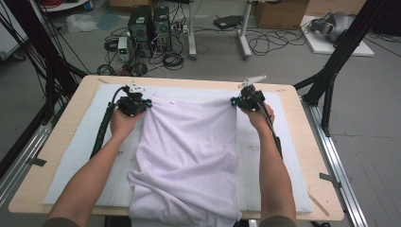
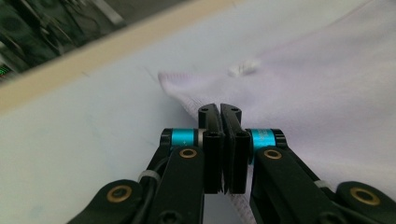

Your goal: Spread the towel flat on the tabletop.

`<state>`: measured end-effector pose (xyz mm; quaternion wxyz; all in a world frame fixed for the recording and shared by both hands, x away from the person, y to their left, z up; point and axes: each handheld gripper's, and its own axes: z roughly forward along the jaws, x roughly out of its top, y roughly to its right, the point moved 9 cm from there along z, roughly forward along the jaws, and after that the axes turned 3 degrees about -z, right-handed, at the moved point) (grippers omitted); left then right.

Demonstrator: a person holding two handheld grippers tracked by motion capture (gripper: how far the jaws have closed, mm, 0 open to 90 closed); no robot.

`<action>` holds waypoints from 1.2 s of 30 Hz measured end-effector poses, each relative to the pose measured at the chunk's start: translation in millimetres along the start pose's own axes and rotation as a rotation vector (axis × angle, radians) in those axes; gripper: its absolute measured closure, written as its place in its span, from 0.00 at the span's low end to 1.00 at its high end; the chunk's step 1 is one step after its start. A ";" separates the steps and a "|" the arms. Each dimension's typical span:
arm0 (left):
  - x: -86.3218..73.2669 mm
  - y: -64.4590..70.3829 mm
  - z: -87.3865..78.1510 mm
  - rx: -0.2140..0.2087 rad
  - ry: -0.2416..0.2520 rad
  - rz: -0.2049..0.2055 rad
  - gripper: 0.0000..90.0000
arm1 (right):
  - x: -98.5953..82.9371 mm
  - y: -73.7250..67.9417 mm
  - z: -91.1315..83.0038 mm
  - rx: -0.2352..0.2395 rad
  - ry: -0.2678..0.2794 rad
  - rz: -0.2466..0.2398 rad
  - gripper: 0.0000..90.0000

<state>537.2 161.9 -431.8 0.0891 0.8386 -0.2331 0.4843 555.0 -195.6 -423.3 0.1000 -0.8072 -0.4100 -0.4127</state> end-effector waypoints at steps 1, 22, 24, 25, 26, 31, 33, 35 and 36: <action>5.2 -6.0 -3.5 0.020 0.029 -0.014 0.97 | 14.1 5.4 -5.6 -0.019 0.027 -0.001 0.97; -60.2 38.2 -54.1 -0.253 -0.086 0.052 0.59 | -31.4 -77.5 -36.2 0.226 0.031 0.090 0.48; -67.5 48.6 -65.8 -0.284 -0.079 0.080 0.59 | -36.1 -94.1 -47.7 0.238 0.069 0.066 0.50; -71.1 53.8 -71.3 -0.295 -0.078 0.090 0.58 | -39.6 -102.1 -52.5 0.242 0.078 0.053 0.50; -74.2 58.5 -77.4 -0.312 -0.076 0.104 0.58 | -43.8 -110.7 -57.4 0.252 0.081 0.049 0.50; -93.9 78.8 -100.6 -0.380 -0.075 0.125 0.58 | -64.0 -152.5 -71.7 0.316 0.071 0.005 0.51; -107.5 83.2 -102.1 -0.393 -0.105 0.135 0.56 | -73.7 -167.2 -72.8 0.307 0.062 -0.048 0.52; -120.4 83.8 -99.3 -0.387 -0.151 0.145 0.56 | -84.9 -179.4 -69.4 0.323 0.035 -0.056 0.52; -124.3 84.1 -97.4 -0.390 -0.161 0.147 0.57 | -91.8 -182.1 -65.9 0.320 -0.002 -0.072 0.52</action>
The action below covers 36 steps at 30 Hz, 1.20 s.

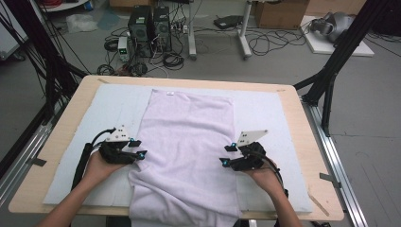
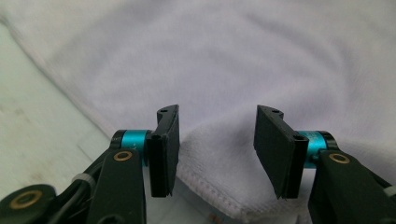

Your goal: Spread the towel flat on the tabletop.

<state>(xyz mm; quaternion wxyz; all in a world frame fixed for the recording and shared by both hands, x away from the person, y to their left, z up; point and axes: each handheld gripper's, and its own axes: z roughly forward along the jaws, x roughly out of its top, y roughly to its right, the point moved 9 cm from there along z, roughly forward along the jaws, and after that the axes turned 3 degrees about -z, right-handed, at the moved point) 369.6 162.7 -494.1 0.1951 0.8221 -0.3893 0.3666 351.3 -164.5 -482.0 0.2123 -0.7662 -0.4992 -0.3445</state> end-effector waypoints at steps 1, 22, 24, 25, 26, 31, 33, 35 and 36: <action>-2.2 0.5 1.7 -0.010 -0.003 0.004 0.63 | -4.9 -0.5 4.1 -0.002 -0.018 -0.005 0.53; 35.3 -43.9 31.2 0.194 0.074 -0.059 0.81 | 1.2 76.5 23.7 -0.234 -0.046 0.047 0.91; 35.4 -43.2 23.8 0.165 0.089 -0.076 0.76 | 2.6 77.4 18.3 -0.230 -0.014 0.073 0.83; 34.5 -43.2 19.1 0.167 0.086 -0.068 0.72 | 4.3 74.8 14.4 -0.208 0.010 0.088 0.80; 33.4 -41.7 13.9 0.163 0.089 -0.062 0.69 | 5.6 70.9 9.7 -0.194 0.021 0.097 0.76; 20.1 -26.0 -10.5 0.126 0.104 -0.043 0.63 | 8.0 37.8 -11.9 -0.139 0.080 0.058 0.67; 10.4 -17.3 -13.4 0.105 0.088 -0.049 0.63 | 5.2 21.2 -15.9 -0.107 0.088 0.043 0.64; 1.1 -9.4 -12.1 0.081 0.065 -0.037 0.65 | 1.5 5.3 -17.4 -0.078 0.093 0.019 0.64; -2.6 -6.9 -10.0 0.066 0.053 -0.042 0.68 | -1.5 -1.4 -16.9 -0.069 0.086 0.010 0.63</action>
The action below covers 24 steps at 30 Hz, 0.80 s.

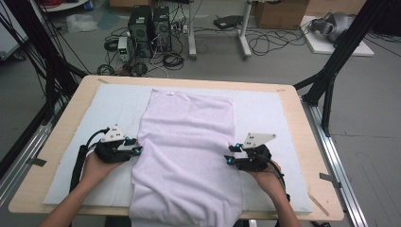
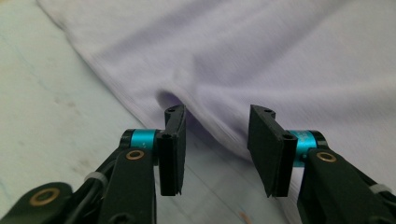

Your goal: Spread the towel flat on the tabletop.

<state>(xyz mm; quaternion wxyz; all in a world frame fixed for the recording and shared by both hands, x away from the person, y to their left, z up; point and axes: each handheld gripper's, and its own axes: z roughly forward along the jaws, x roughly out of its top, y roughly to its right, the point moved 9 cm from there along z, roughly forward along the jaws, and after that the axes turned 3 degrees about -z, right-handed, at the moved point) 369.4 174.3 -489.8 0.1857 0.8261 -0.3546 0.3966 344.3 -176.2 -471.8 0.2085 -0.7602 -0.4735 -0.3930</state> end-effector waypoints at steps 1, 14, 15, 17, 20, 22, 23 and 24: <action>-2.9 0.8 2.4 -0.007 -0.015 -0.003 0.70 | -3.6 -5.1 0.7 0.004 -0.009 -0.010 0.62; -0.7 -17.9 -5.3 0.050 -0.020 -0.045 0.99 | -26.3 -25.5 14.0 0.059 -0.092 -0.030 0.59; -0.8 -20.9 -10.8 0.061 -0.013 -0.048 0.99 | -26.7 -26.4 13.4 0.059 -0.091 -0.030 0.59; -1.4 -23.8 -20.8 0.076 -0.003 -0.045 0.99 | -25.4 -29.0 10.2 0.058 -0.081 -0.040 0.59; -2.3 -20.5 -30.1 0.084 0.012 -0.052 0.81 | -21.7 -34.6 4.2 0.057 -0.053 -0.046 0.59; -2.4 -8.7 -32.4 0.038 0.027 -0.033 0.78 | -20.6 -38.9 0.7 0.069 -0.037 -0.050 0.59; -2.2 -0.3 -31.9 0.010 0.032 -0.020 0.76 | -20.4 -40.9 -0.8 0.071 -0.032 -0.054 0.59; -1.8 8.3 -30.5 -0.019 0.033 -0.007 0.76 | -20.7 -43.0 -1.9 0.078 -0.030 -0.057 0.59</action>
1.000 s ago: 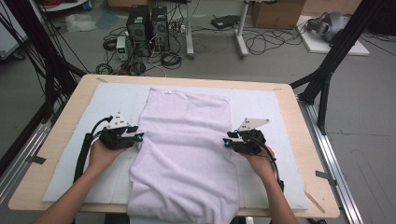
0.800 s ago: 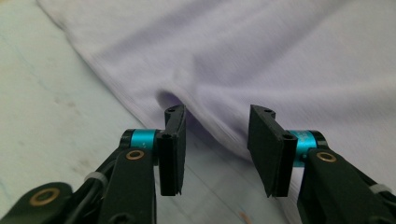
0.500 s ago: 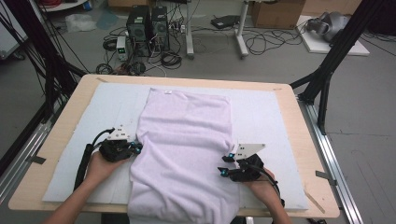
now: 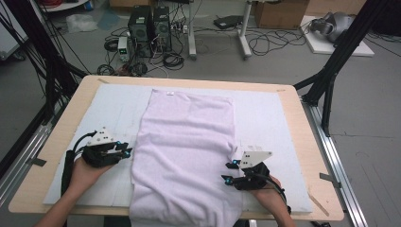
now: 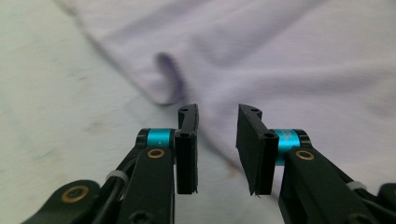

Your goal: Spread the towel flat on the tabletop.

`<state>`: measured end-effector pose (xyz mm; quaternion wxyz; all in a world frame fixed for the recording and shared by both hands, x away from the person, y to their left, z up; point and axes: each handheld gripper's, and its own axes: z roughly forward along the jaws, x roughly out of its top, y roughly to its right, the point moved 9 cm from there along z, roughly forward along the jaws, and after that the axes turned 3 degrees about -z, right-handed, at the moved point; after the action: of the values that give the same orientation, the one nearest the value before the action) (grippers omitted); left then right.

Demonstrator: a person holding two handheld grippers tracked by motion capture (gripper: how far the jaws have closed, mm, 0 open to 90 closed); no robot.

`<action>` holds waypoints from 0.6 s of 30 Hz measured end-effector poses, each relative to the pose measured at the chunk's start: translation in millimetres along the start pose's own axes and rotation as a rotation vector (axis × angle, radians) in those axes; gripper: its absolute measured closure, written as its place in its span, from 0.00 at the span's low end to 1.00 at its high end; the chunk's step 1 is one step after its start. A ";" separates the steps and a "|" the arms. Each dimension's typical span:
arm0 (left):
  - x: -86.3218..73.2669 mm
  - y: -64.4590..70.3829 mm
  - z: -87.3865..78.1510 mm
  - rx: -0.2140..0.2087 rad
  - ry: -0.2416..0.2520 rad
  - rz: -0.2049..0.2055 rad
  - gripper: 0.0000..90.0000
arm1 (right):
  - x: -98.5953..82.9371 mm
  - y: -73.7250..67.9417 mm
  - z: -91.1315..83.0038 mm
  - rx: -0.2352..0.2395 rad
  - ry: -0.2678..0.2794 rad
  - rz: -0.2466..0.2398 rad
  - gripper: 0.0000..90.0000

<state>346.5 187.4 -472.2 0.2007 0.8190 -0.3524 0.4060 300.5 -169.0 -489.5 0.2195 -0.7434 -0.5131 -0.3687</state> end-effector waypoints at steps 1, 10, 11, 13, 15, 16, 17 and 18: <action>0.1 8.7 2.1 -0.030 -0.005 0.017 0.75 | -0.5 -2.1 -0.3 0.010 0.003 0.005 0.59; -23.2 59.6 23.7 -0.179 -0.098 0.120 0.80 | -10.2 -15.2 13.9 0.102 -0.044 -0.003 0.91; -23.8 60.3 22.7 -0.168 -0.100 0.121 0.95 | -10.0 -18.4 14.0 0.113 -0.042 -0.010 0.95; -25.2 62.8 19.2 -0.157 -0.111 0.134 0.97 | -9.8 -20.9 13.4 0.116 -0.042 -0.012 0.96; -28.3 63.9 12.8 -0.163 -0.121 0.143 0.98 | -10.1 -25.9 12.1 0.144 -0.045 -0.008 0.97; -30.1 64.9 7.7 -0.168 -0.120 0.152 0.98 | -10.3 -30.3 10.8 0.161 -0.044 -0.008 0.97; -31.1 67.9 0.9 -0.173 -0.109 0.157 0.98 | -10.5 -36.5 8.6 0.182 -0.046 -0.008 0.97; -31.1 72.2 -6.8 -0.182 -0.088 0.164 0.98 | -9.9 -43.7 5.4 0.198 -0.047 -0.012 0.97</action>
<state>276.4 156.0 -490.2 0.2245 0.7828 -0.4619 0.3513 259.9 -154.7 -502.8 0.2774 -0.7235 -0.5566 -0.2998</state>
